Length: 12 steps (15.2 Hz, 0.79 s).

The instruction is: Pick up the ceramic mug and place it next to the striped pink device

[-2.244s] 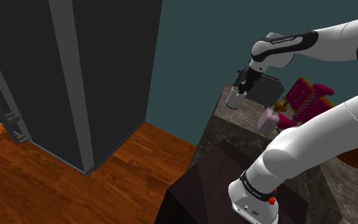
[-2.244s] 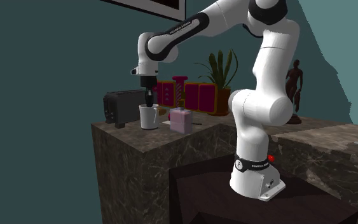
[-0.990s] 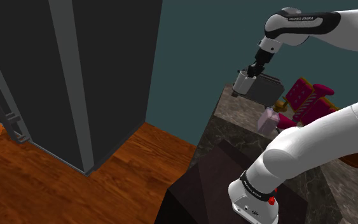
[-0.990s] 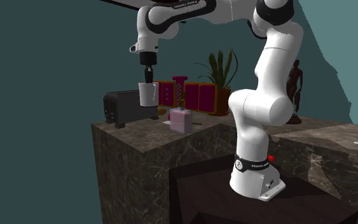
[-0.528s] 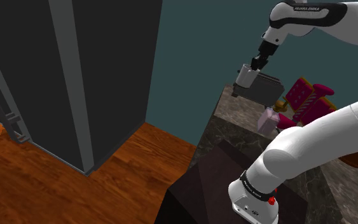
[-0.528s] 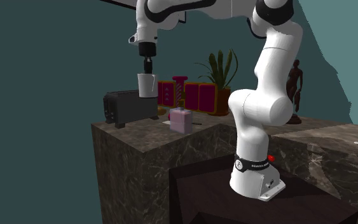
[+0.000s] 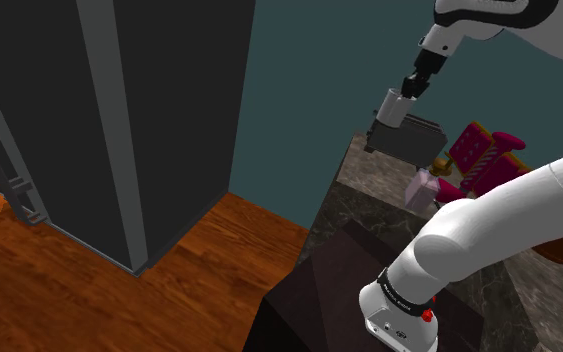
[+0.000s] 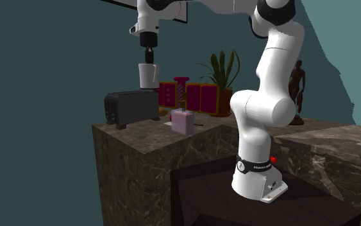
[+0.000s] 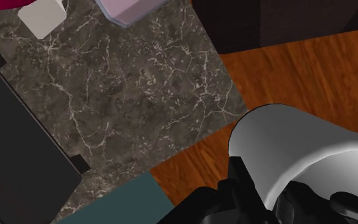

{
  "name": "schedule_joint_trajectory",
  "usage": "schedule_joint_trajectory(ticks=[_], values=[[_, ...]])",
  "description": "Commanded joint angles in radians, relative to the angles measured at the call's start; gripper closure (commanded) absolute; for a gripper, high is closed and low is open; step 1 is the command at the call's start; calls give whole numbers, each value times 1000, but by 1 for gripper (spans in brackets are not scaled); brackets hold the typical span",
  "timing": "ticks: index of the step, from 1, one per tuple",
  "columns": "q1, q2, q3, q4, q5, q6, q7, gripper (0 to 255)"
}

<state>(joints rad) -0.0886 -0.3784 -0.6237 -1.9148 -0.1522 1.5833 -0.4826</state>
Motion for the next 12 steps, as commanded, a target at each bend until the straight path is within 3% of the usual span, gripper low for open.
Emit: schedule_joint_trajectory(ticks=[1, 12], values=[[3, 10, 0, 35, 6, -26, -2, 255], [18, 68, -6, 234, 35, -175, -21, 255]])
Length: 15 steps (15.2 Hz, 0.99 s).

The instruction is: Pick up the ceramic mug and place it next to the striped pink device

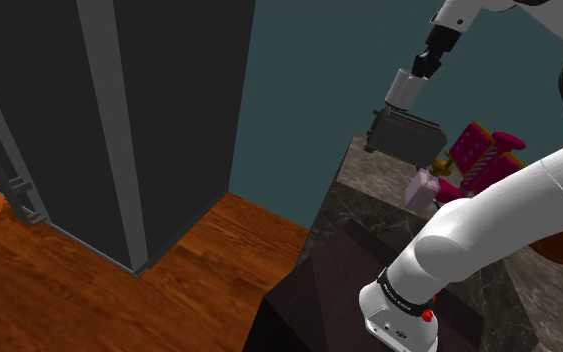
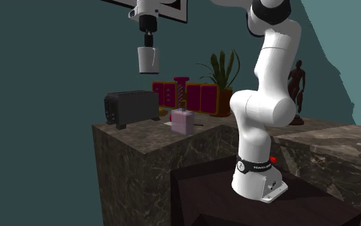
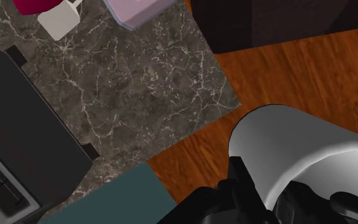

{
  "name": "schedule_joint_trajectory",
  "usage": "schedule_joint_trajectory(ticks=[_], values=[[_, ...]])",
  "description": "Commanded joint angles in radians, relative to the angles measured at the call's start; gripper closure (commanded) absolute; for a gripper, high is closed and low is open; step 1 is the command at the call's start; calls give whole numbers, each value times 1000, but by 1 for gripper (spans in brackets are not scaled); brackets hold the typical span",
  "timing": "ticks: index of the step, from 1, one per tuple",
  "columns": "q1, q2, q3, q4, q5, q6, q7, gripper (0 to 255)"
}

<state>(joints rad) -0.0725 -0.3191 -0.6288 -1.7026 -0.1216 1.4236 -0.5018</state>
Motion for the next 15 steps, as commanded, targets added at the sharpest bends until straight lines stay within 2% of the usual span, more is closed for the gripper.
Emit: schedule_joint_trajectory(ticks=[1, 8, 12, 15], values=[[3, 16, -3, 42, 8, -29, -4, 255], [10, 70, -20, 180, 34, -120, -25, 255], [-20, 182, -141, 284, 86, -134, -173, 255], [-69, 304, -238, 385, 167, -155, -303, 255]])
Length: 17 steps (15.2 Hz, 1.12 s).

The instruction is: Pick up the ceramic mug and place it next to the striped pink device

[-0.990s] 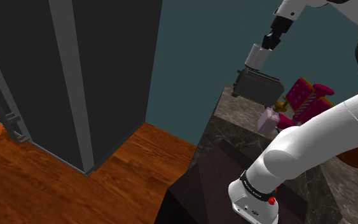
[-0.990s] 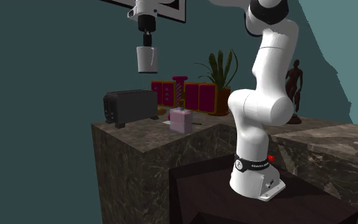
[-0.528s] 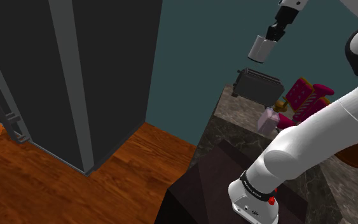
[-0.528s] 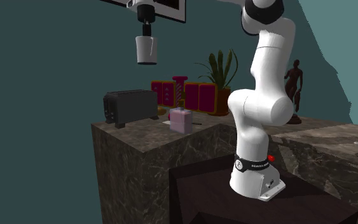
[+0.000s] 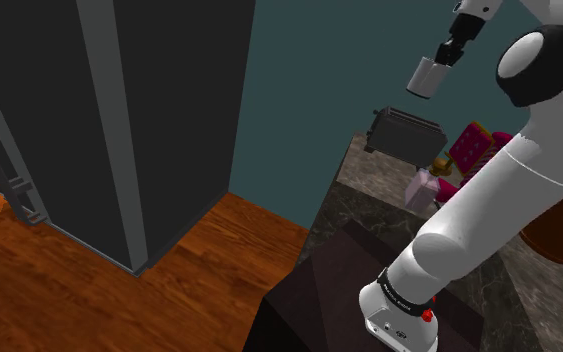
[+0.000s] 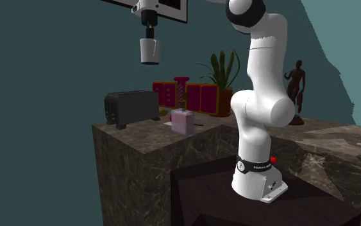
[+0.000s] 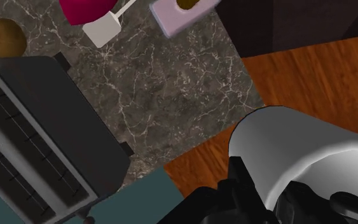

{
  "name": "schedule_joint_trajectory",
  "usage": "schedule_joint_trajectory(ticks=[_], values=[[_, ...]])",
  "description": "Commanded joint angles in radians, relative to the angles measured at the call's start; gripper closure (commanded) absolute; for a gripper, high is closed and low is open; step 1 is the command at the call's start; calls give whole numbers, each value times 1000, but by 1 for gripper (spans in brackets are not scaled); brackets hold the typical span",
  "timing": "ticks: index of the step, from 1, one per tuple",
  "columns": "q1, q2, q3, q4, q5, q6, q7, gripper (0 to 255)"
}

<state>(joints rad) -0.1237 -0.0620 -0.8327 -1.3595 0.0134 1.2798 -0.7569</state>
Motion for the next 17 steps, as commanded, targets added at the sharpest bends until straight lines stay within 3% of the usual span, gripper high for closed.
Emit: schedule_joint_trajectory(ticks=[1, 4, 7, 8, 9, 12, 17], values=[[-44, 95, -66, 82, 70, -22, -95, 255], [-175, 260, -129, 224, 208, -74, -234, 255], [-385, 433, -129, 425, 361, -160, -340, 255], [-474, 495, -117, 518, 418, -199, -363, 255], [-676, 625, -69, 759, 543, -300, -369, 255], [-526, 528, -95, 522, 433, -173, -390, 255], [-397, 448, -128, 311, 354, -44, -392, 255]])
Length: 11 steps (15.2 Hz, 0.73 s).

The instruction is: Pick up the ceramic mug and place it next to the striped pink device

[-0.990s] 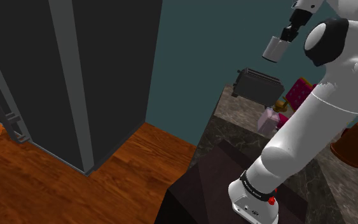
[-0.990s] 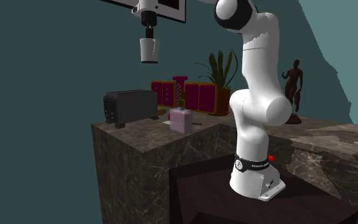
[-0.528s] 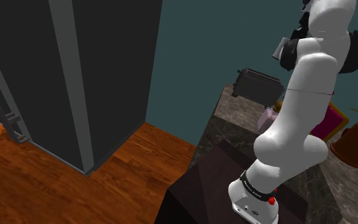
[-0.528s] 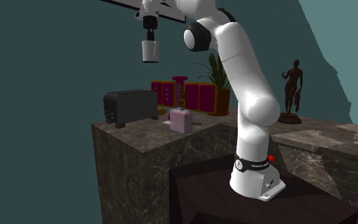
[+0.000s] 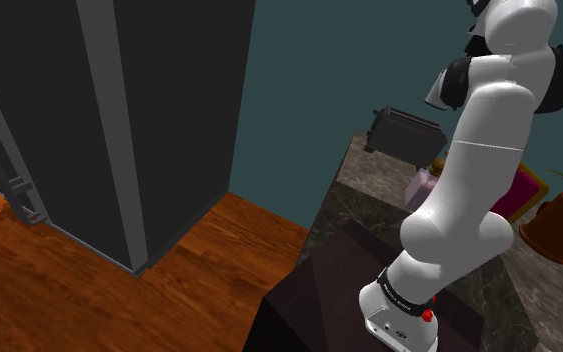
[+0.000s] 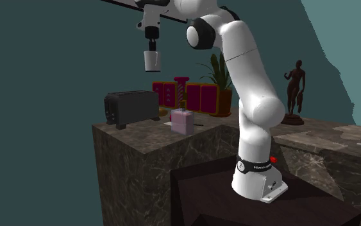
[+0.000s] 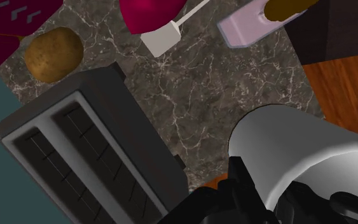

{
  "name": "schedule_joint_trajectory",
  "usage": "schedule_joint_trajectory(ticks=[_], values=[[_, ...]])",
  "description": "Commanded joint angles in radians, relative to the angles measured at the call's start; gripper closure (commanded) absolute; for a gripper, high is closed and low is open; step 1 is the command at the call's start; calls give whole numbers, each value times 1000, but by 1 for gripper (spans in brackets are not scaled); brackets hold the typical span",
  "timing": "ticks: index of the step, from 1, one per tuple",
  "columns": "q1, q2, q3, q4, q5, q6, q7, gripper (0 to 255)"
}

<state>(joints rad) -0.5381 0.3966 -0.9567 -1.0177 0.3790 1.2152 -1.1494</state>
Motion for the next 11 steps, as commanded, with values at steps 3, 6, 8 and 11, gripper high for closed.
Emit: schedule_joint_trajectory(ticks=[3, 6, 8, 11], values=[[70, -47, -14, -125, -44, 85, 4, 255], [111, -77, -20, -207, -71, 143, 10, 255], [134, -95, -24, -256, -87, 180, 14, 255], [163, -117, -27, -324, -106, 232, 19, 255]])
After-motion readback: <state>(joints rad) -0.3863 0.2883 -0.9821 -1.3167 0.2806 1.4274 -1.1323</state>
